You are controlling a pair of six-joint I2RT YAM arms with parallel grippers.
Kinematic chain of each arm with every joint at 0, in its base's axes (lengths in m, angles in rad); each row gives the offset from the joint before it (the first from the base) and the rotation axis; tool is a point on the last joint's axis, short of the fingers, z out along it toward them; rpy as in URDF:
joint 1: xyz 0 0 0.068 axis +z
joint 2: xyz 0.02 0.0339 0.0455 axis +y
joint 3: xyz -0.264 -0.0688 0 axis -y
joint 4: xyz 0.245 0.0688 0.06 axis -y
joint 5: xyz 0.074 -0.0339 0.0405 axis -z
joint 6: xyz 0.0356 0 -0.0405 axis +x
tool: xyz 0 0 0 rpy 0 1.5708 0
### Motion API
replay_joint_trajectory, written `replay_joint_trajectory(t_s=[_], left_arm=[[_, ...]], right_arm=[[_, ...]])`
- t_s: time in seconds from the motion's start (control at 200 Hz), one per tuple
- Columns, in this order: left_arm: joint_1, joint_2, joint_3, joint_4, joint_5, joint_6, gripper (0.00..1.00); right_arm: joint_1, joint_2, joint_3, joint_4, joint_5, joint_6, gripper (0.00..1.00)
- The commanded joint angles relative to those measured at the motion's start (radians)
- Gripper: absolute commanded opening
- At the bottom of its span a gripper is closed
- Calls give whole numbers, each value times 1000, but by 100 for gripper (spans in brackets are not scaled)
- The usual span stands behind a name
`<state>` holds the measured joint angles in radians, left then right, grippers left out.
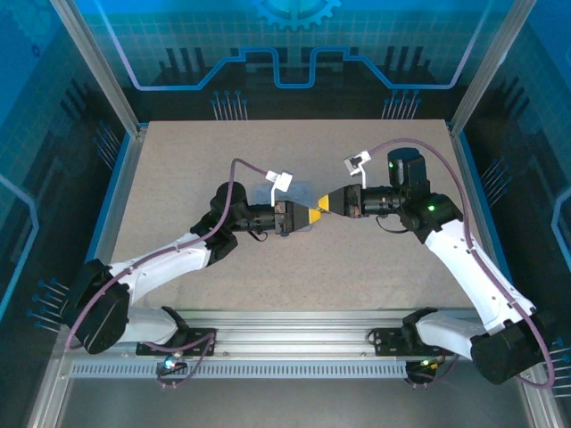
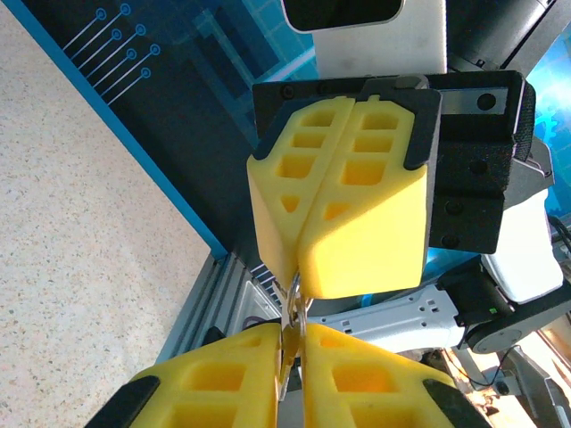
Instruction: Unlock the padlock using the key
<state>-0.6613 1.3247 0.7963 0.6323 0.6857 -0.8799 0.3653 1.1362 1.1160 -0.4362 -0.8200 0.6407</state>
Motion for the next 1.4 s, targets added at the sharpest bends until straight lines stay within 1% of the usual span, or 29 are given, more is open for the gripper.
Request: replay_joint_trajectory(t_s=[0.0, 0.08, 0.17, 0.415, 0.555, 0.755, 0.861, 0.911, 0.981, 1.076, 1.131, 1.171, 1.301, 1.396], left_arm=[[-4, -6, 9, -12, -6, 20, 13], [-4, -8, 1, -7, -6, 17, 12], [-4, -11, -5, -7, -8, 17, 17], [-4, -12, -12, -10, -11, 19, 17], [-4, -4, -13, -11, -8, 19, 14], [-4, -7, -19, -9, -10, 18, 13], [-4, -7, -22, -9, -11, 18, 15], [-4, -7, -23, -8, -11, 17, 14], [-4, -7, -23, -8, -11, 19, 8], [-4, -7, -22, -8, -12, 20, 7], [-4, -9, -19, -12, -14, 24, 3], [-4, -12, -15, -29, -18, 32, 0], [-4, -26, 11, -111, -26, 71, 0], [-4, -45, 55, -275, -46, 138, 0]], right_arm=[[-9, -24, 10, 11, -26, 14, 0], [-12, -25, 10, 11, -24, 14, 0], [-16, -26, 8, 20, -22, 19, 0], [-18, -31, -5, 41, -22, 34, 0], [-21, -35, -9, 41, -19, 34, 0], [-30, -39, -12, 44, -19, 37, 0], [-34, -43, -17, 50, -15, 42, 0], [-35, -44, -18, 53, -17, 43, 0], [-37, -45, -21, 56, -19, 46, 0], [-35, -47, -27, 55, -18, 45, 0], [-36, -49, -28, 51, -20, 42, 0], [-37, -50, -29, 44, -20, 37, 0], [-42, -55, -40, 25, -14, 14, 0], [-55, -57, -48, -1, -6, -16, 0]])
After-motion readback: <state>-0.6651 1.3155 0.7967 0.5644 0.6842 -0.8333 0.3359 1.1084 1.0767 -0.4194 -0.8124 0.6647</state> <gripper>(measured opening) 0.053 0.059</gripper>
